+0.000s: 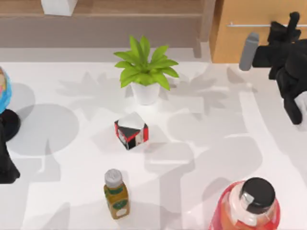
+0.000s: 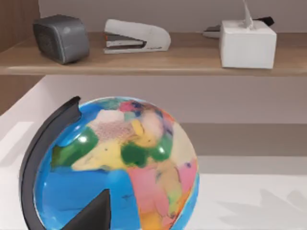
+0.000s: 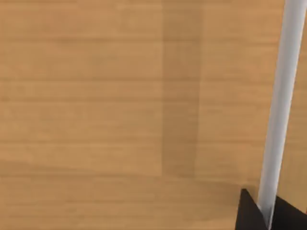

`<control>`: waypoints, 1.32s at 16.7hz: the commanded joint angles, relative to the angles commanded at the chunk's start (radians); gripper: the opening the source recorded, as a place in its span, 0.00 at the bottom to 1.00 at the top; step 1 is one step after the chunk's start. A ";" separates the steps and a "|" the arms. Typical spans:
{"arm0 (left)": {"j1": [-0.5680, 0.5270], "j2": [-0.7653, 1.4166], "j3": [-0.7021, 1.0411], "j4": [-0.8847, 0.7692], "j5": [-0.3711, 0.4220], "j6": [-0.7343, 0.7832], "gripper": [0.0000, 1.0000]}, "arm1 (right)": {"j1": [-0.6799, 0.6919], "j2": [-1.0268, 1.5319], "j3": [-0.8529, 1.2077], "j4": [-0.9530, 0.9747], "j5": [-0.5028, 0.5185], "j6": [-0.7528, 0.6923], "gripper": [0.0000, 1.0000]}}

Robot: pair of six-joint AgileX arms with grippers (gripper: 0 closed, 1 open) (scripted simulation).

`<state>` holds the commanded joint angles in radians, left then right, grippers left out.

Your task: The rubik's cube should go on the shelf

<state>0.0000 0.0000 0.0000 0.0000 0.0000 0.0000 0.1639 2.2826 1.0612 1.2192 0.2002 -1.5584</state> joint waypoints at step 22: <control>0.000 0.000 0.000 0.000 0.000 0.000 1.00 | 0.036 -0.121 -0.287 0.157 0.034 0.005 0.00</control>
<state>0.0000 0.0000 0.0000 0.0000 0.0000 0.0000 0.1996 2.1618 0.7742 1.3762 0.2344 -1.5535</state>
